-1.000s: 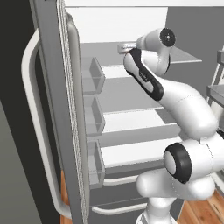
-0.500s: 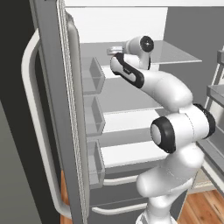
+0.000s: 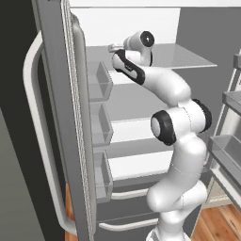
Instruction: Move the orange and radish from the second highest shelf to the top shelf to make space. Then, place the pitcher from the counter on the cleared second highest shelf.
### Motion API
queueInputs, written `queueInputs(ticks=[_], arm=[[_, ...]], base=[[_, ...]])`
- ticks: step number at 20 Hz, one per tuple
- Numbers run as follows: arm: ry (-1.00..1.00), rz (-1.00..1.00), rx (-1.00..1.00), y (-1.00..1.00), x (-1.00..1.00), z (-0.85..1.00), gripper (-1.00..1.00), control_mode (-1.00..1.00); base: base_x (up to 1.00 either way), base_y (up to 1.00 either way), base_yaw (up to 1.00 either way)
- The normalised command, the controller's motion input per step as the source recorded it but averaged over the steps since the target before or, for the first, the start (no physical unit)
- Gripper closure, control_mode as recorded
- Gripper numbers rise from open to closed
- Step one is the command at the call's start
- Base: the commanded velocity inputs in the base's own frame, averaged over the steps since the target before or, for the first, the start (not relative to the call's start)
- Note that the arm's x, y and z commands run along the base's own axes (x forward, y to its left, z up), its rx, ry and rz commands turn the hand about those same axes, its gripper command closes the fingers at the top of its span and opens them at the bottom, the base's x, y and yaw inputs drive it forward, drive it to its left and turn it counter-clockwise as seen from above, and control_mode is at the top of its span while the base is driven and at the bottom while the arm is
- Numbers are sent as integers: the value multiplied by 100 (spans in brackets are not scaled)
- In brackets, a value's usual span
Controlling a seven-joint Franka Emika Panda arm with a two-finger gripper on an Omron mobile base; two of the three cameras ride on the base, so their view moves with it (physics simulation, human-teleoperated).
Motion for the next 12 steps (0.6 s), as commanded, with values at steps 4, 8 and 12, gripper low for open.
queueInputs(ticks=[4,8,12], arm=[[-7,0,0,4,18,0,-100,-100],[-7,-4,0,0,-1,0,-100,-100],[-2,-7,-1,0,-30,0,-100,-100]], base=[[0,0,0],[0,0,0],[0,0,0]])
